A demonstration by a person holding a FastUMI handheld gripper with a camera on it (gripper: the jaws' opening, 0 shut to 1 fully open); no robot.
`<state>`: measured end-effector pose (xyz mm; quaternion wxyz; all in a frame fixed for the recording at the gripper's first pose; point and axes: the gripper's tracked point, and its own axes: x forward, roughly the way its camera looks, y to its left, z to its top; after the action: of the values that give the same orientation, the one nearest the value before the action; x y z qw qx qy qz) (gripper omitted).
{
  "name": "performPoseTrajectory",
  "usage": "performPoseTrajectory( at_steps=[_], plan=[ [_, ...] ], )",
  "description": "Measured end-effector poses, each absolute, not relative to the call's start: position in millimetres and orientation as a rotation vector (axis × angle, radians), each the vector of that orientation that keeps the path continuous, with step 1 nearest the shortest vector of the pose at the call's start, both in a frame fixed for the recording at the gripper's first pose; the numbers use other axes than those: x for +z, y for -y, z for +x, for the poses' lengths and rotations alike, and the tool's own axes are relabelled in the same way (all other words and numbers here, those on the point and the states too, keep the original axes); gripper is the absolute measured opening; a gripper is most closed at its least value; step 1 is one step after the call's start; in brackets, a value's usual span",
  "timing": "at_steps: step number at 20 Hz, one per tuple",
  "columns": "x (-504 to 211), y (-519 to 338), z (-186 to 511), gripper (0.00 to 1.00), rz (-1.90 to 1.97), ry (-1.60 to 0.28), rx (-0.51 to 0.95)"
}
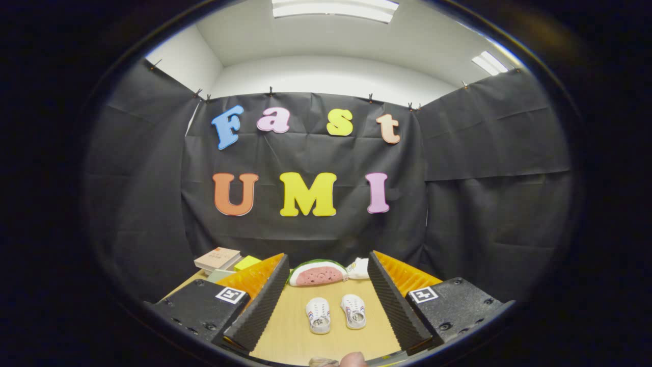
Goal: Open the storage box then place both shoes into the box .Put the left shoe in first, then the right shoe, with the right side of both shoes facing outward in a uniform manner.
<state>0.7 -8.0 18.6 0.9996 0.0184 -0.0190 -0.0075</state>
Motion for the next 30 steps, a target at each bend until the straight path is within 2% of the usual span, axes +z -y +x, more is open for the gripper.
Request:
performPoseTrajectory(
  at_steps=[8, 13, 18, 24, 30],
  plan=[
    [12.8, -7.5, 17.6, 1.00, 0.073, -0.021, 0.061],
    [-20.9, -40.3, 59.8, 1.00, 0.101, -0.121, 0.206],
    [-50.1, -40.5, 111.7, 1.00, 0.150, -0.207, 0.287],
    [-113.6, -74.9, 169.0, 1.00, 0.248, -0.394, 0.465],
    [-195.9, -148.4, 192.3, 1.00, 0.343, -0.647, 0.682]
  ],
)
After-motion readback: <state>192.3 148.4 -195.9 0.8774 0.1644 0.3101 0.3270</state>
